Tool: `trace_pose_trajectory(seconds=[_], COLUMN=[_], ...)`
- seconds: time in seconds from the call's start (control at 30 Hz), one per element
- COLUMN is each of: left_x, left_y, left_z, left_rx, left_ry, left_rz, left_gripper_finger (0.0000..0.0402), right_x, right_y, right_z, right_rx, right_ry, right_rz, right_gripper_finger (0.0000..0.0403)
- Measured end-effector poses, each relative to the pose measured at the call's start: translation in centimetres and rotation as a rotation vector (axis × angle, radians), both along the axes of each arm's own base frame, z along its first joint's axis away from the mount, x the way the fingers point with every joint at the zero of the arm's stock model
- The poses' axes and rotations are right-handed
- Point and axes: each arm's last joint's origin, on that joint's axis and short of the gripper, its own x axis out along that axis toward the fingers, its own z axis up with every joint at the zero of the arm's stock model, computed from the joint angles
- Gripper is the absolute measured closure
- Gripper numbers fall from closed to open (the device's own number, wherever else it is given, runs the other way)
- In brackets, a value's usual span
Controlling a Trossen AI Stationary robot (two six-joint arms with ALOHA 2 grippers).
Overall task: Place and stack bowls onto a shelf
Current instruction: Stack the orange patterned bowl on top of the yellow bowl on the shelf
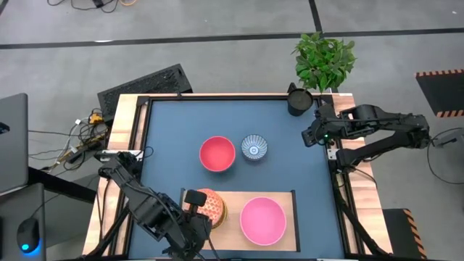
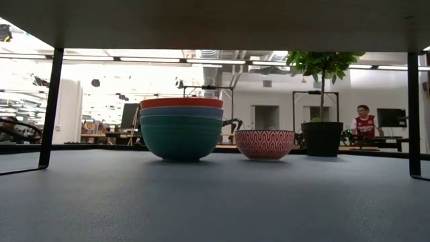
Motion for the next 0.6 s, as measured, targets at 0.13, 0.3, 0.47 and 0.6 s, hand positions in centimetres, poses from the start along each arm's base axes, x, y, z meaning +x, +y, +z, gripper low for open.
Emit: trace_pose_trajectory(seconds=[0.13,0.3,0.47,0.6], left_x=[0.13,0.36,0.55,0.59], left_y=[0.16,-0.11,-0.25,-0.15], left_z=[0.04,0.18,0.32,0.31], left_rx=[0.007,-0.021,-0.018,-0.018], left_ry=[-0.013,-0.034,-0.063,-0.059], left_rz=[0.023,-0.007,-0.045,-0.037], left_gripper_finger=[0.0401,0.0401,0.0401,0.0401], right_x=[0.00,0.00,0.00,0.00], right_y=[0.00,0.00,0.00,0.00], right_z=[0.00,0.00,0.00,0.00], right_rx=[-0.001,-0.003,-0.003,-0.003], right_ry=[0.001,0.003,0.003,0.003], right_rz=[0.003,0.006,0.006,0.006], right_gripper_finger=[0.0154,0.0154,0.0154,0.0154])
